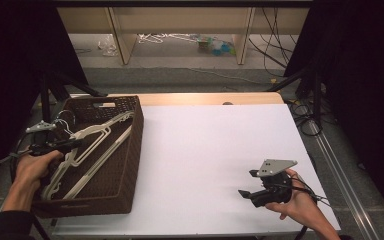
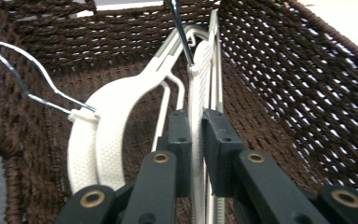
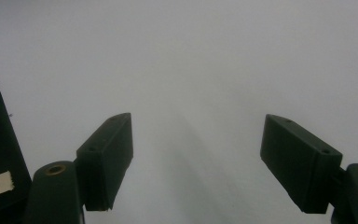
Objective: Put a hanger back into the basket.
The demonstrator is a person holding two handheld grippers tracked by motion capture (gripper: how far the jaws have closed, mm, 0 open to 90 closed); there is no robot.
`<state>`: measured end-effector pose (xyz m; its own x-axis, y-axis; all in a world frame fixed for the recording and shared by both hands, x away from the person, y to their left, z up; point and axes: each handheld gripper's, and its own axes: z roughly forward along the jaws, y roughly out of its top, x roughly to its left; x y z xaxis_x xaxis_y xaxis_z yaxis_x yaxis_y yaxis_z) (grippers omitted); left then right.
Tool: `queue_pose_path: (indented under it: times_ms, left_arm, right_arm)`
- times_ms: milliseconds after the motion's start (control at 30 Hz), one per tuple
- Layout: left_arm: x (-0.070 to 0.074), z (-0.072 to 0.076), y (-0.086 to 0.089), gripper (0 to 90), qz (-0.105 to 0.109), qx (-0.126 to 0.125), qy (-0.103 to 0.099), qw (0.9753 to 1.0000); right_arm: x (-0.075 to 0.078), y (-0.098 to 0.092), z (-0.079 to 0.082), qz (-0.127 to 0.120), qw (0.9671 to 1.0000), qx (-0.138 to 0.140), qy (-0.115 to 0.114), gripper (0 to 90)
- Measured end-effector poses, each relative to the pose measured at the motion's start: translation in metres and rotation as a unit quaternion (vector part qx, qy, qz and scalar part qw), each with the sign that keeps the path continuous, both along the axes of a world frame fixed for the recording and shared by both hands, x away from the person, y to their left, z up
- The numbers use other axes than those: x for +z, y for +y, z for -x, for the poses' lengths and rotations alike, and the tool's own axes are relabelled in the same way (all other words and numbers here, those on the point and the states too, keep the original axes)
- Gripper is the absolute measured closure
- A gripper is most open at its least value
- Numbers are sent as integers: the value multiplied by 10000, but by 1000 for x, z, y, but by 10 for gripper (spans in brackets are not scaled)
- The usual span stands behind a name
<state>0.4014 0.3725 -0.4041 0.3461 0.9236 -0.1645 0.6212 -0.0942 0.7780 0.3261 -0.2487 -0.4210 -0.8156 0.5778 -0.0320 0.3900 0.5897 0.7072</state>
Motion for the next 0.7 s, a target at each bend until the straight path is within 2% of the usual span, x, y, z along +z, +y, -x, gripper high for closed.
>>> queue_pose_path:
  times_ms: [33, 67, 100, 133, 200, 333, 533, 700]
  left_arm:
    - [0, 0, 1, 802, -82, 9, 21, 10000]
    - [-1, -1, 2, 796, -91, 48, 33, 9999]
    - [-4, -1, 2, 793, -49, 92, 15, 9999]
    - [-4, 0, 3, 789, -107, 97, 53, 9999]
    - [-6, 0, 5, 787, -74, 183, 66, 9998]
    - [-10, 0, 9, 784, -96, 296, 112, 9995]
    - [-12, 0, 11, 783, -138, 309, 117, 9994]
    - [-13, 0, 11, 779, -168, 350, 123, 9992]
  right_arm:
    - [0, 0, 0, -4, 10000, 1, 11, 262]
    - [1, -1, 0, 39, 10000, 33, 70, 262]
    - [1, -1, 0, 51, 10000, 26, 56, 263]
    - [-1, 0, 0, 4, 10000, -9, 29, 263]
    - [0, -1, 0, 46, 9999, 44, 98, 262]
    - [0, -1, 0, 47, 9999, 38, 86, 262]
    - [-2, 0, -1, 4, 10000, -9, 40, 262]
    - [-1, -1, -1, 56, 9999, 53, 108, 262]
